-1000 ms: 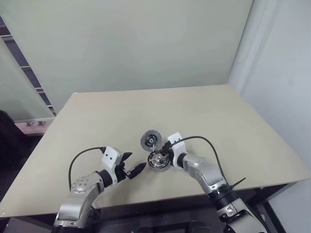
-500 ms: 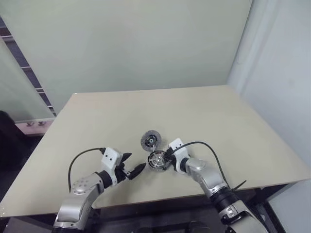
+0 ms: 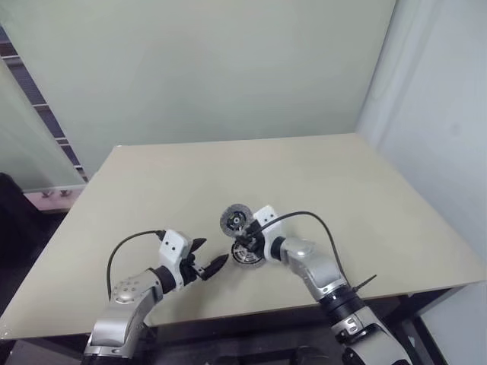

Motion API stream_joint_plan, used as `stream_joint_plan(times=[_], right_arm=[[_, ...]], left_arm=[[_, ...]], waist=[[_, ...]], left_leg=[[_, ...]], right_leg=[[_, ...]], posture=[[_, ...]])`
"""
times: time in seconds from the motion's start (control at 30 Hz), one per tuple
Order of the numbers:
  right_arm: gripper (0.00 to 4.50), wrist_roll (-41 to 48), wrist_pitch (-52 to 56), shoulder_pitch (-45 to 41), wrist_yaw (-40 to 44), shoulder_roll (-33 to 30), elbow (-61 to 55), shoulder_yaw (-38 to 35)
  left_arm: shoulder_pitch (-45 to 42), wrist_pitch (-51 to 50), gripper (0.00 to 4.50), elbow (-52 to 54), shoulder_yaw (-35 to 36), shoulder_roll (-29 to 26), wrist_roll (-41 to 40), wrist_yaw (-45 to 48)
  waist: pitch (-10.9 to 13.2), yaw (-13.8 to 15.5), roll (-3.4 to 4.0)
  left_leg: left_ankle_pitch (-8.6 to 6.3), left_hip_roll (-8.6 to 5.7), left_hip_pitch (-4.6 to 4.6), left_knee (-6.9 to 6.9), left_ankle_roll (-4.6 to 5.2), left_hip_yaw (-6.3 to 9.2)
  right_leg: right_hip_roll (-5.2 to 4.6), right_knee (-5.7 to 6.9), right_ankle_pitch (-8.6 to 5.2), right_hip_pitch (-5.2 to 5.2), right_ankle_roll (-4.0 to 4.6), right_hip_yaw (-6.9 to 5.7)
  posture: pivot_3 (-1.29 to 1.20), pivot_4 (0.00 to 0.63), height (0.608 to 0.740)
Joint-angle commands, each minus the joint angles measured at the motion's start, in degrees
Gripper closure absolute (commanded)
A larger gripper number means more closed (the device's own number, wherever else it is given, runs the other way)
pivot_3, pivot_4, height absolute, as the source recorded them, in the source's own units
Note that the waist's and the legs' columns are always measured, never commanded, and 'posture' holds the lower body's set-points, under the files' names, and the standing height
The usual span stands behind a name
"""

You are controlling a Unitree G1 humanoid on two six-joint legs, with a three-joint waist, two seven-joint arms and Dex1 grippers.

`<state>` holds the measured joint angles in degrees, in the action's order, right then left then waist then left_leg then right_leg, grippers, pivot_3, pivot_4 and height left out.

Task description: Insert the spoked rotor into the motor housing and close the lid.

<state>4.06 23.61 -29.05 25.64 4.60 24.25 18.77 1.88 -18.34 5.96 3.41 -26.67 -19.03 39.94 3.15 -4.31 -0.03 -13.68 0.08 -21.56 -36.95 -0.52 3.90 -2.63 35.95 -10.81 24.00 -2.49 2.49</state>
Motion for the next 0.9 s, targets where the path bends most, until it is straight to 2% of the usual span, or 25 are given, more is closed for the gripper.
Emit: stream_joint_plan(times=[0.03,0.13,0.37,0.63,0.9], right_arm=[[3.42,-0.7,-2.9,-1.8,-0.1,0.6,0.8,-0.9],[4.46,-0.9,-4.4,-2.3,-0.4,0.8,1.6,-1.3],[4.49,-2.3,-7.1,-4.1,-0.9,1.6,4.0,-1.2],[4.49,-8.1,-5.8,-2.1,0.1,0.7,12.8,3.7],[4.49,-5.4,-4.2,-3.3,0.3,-0.4,5.3,-1.3]], left_arm=[[0.3,0.7,0.00,2.2,1.6,-0.6,-0.4,-0.4],[1.4,0.7,0.00,2.9,2.0,-0.7,-0.5,-0.7],[2.4,0.6,0.00,3.7,2.2,-0.6,-0.7,-1.2],[3.1,0.5,0.00,4.6,2.4,-0.4,-0.8,-1.7],[3.0,0.2,0.00,4.5,2.1,-0.3,-0.7,-1.8]], waist=[[0.0,0.0,0.00],[0.0,0.0,0.00],[0.0,0.0,0.00],[0.0,0.0,0.02],[-0.1,0.0,0.02]], left_leg=[[0.00,-0.01,0.00,0.00,0.00,0.00],[0.00,-0.01,0.00,0.00,0.00,-0.01],[0.00,0.03,0.04,0.00,-0.01,0.00],[0.00,0.01,0.03,0.00,-0.01,-0.01],[-0.03,0.02,0.62,0.01,-0.04,-0.01]], right_leg=[[-0.01,-0.01,0.00,0.00,0.00,0.00],[-0.01,-0.02,0.00,0.00,0.00,0.03],[0.01,0.10,0.01,0.05,0.01,0.00],[0.01,0.10,0.01,0.05,0.02,0.02],[-0.01,-0.03,-0.01,-0.55,0.04,0.00]], posture=[[0.00,0.000,0.740],[0.00,0.000,0.740],[0.00,0.000,0.740],[0.00,0.000,0.740],[0.00,0.000,0.740]])
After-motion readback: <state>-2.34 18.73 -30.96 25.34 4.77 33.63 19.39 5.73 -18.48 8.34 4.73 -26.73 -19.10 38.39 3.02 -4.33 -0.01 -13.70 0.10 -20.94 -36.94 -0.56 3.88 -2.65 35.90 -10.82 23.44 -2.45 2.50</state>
